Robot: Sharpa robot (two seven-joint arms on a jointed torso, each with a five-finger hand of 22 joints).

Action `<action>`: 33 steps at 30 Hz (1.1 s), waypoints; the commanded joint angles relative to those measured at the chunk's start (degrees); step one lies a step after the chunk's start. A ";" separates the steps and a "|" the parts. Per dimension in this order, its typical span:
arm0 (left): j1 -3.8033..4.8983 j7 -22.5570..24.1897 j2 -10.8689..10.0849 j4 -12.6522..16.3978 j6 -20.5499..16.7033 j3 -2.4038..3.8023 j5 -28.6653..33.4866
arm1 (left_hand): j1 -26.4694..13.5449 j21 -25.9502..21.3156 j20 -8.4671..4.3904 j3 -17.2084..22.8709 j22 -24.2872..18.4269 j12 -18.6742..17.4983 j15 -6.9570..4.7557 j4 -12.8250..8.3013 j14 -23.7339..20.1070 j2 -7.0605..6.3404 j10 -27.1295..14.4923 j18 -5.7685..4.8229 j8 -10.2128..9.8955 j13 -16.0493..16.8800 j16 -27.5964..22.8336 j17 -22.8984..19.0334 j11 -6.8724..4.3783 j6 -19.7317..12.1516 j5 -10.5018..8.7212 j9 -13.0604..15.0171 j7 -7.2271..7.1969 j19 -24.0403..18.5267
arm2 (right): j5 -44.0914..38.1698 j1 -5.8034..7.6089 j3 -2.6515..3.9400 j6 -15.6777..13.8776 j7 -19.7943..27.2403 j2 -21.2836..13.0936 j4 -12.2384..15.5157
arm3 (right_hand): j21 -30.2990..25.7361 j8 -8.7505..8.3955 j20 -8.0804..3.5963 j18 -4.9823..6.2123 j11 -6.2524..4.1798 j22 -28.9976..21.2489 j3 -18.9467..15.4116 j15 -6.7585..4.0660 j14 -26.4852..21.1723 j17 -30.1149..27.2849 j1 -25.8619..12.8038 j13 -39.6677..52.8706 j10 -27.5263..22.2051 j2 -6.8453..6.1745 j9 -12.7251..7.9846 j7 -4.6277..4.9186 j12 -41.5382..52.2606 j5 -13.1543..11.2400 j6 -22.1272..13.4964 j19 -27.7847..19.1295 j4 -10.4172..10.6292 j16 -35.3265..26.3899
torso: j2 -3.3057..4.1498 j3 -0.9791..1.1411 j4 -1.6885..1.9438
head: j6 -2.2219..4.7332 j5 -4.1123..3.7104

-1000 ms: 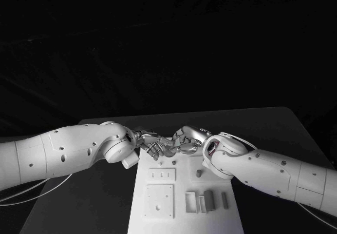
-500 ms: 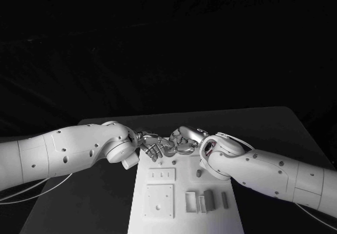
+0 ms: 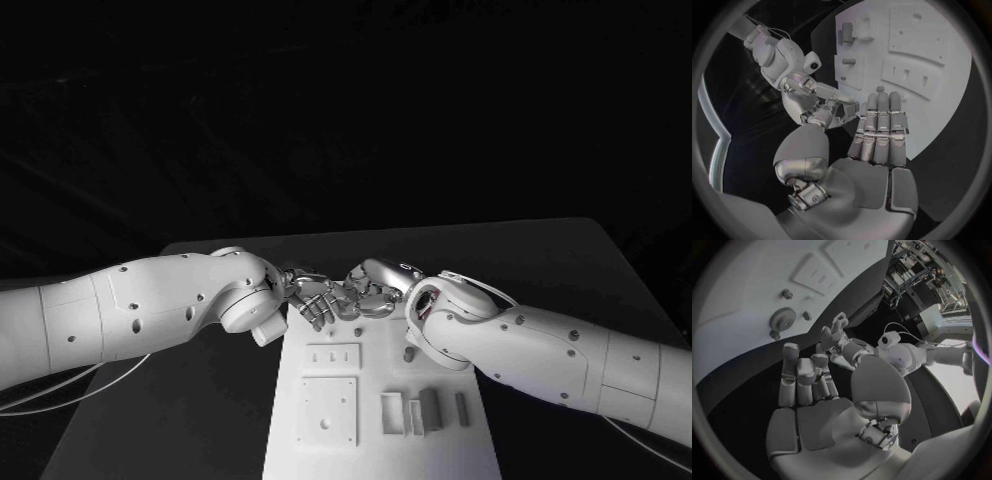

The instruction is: Assemble the parts on the task board

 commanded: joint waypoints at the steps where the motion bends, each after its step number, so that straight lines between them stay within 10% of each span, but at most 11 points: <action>1: 0.00 0.01 0.05 0.03 -0.62 -0.01 -0.31 | 0.51 -0.10 0.11 0.58 0.09 -0.22 0.06 0.09 0.46 0.05 0.34 0.90 -0.33 0.15 -0.25 0.15 0.07 0.50 0.20 -0.09 0.07 0.43 | -0.79 0.03 0.07 1.03 -0.14 0.11 0.10 | 0.18 0.26 -0.19 0.77 -0.45 1.02 -0.09 -0.37 -0.04 -0.09 -0.23 -0.06 -0.01 -0.14 -0.08 0.08 0.28 0.00 0.58 0.06 0.25 0.33 | 0.00 -0.01 -0.04 | 0.00 0.08; 33: 0.00 0.70 0.00 0.38 -2.26 -0.01 -0.19 | 10.17 -0.05 0.03 10.16 1.62 -0.74 -0.03 -0.79 1.30 3.88 0.84 0.35 -0.62 1.97 -1.39 2.09 -0.03 1.67 0.20 0.07 -0.19 0.24 | -1.09 0.03 0.06 2.27 -0.66 0.38 -0.47 | 0.20 0.32 -0.24 0.77 -0.52 1.01 -0.05 -0.43 0.05 -0.10 -0.35 -0.09 0.06 -0.15 -0.01 0.01 0.36 0.00 0.78 0.16 0.35 0.37 | 0.00 -0.03 -0.02 | -0.16 0.12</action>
